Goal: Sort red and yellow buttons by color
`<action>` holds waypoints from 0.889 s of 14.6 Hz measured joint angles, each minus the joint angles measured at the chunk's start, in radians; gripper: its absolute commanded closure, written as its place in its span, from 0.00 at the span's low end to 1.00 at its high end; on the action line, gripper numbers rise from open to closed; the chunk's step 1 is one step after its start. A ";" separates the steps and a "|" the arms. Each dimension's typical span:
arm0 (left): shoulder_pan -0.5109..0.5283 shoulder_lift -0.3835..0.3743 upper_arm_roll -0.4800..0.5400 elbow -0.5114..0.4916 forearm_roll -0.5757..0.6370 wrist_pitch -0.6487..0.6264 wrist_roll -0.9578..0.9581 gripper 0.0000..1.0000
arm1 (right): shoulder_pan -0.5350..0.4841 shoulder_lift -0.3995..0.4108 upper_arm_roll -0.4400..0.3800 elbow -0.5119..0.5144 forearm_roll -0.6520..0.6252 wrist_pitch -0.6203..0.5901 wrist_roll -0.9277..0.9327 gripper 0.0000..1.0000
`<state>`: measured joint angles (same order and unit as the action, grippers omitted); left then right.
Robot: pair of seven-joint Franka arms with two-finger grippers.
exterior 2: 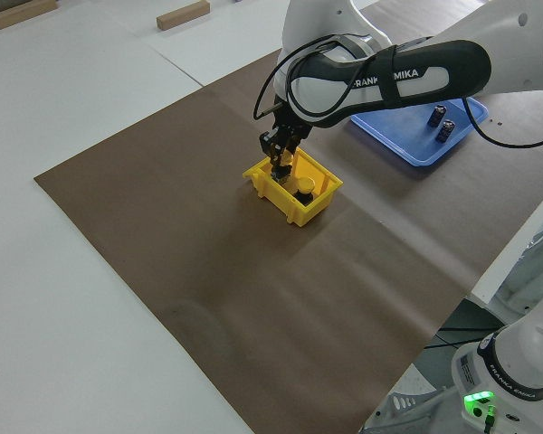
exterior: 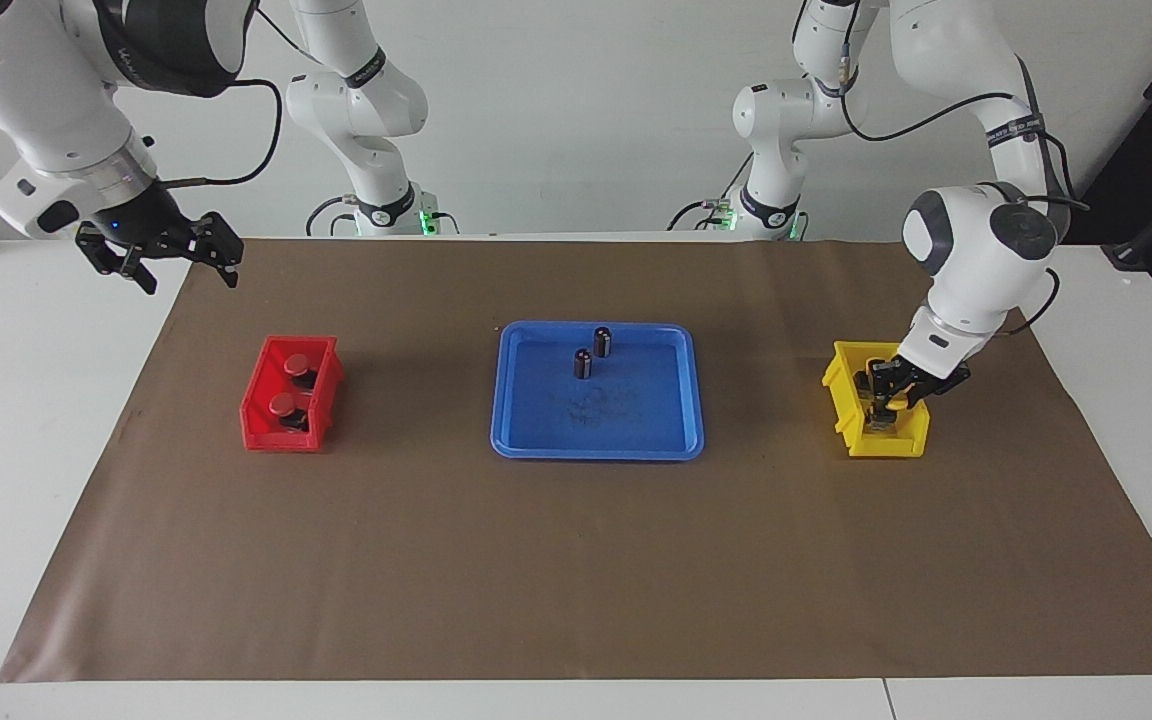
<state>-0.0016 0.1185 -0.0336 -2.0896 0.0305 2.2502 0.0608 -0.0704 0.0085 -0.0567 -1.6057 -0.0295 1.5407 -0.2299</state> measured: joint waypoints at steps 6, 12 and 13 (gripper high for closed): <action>0.003 0.022 0.000 -0.002 0.000 0.032 0.001 0.53 | 0.007 0.000 0.002 0.000 0.000 -0.001 0.003 0.00; 0.004 0.018 -0.001 0.125 0.000 -0.112 0.001 0.00 | 0.009 0.000 0.002 0.000 0.000 -0.009 0.003 0.00; 0.004 0.014 -0.003 0.179 0.000 -0.177 0.001 0.00 | 0.009 0.000 0.002 0.001 0.000 -0.009 0.003 0.00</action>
<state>0.0023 0.1329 -0.0367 -1.9101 0.0305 2.0733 0.0614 -0.0612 0.0085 -0.0545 -1.6052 -0.0295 1.5317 -0.2269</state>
